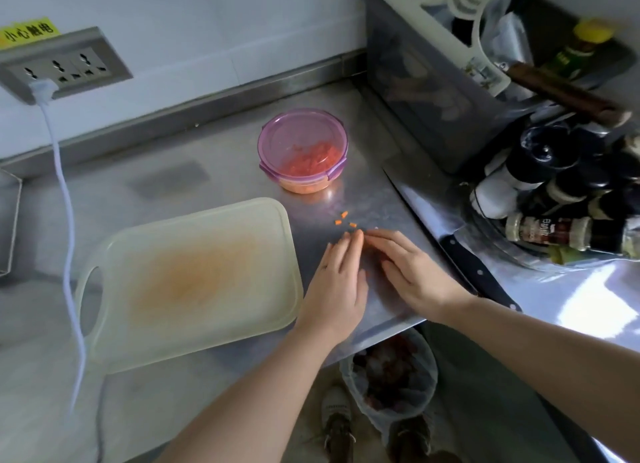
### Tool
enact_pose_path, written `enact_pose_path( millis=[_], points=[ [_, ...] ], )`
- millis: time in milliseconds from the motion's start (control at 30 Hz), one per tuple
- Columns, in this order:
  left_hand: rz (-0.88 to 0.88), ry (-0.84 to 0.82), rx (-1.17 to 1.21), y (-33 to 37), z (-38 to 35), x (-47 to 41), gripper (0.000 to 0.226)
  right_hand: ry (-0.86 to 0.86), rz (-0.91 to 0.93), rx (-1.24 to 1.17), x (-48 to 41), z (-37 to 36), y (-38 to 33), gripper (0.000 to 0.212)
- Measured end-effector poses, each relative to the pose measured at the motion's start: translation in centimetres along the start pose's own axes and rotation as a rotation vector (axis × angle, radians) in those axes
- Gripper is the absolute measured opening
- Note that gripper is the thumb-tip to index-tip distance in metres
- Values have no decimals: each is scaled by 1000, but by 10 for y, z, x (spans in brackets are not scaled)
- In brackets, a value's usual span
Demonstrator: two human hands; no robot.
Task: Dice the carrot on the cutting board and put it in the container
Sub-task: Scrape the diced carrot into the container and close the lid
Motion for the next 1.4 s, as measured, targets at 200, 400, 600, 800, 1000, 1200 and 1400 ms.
enact_pose_path(
  millis=[200,400,600,800,1000,1200,1400],
  points=[
    [86,5,-49,-22,14,-47,51,3,-89,-9,-41,11,7,59],
    [-42,-85,-36,-29,9,-36,52,-105,-43,-12,-26,-2,10,58],
    [-126,-155,-31,-9,4,17,53,-145,29,7,27,-10,-2,48],
    [54,38,141,-10,20,28,50,215,-167,-289,21,13,1,39],
    [134,77,-3,5,-5,17,57,335,-223,-410,18,-14,-2,46],
    [241,99,267,24,-14,11,67,317,-125,-639,20,-29,-8,47],
    [333,276,577,37,-22,16,43,338,-381,-986,37,-10,4,34]
  ],
)
Point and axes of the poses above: each hand's wrist, its own x-axis away from the middle knuckle, its own z-axis out of the back of the hand, y = z × x, the point moved 4 cm from there along -x, towards the middle knuckle, and after that the axes turned 1 degree about -z, right-handed, at the moved point
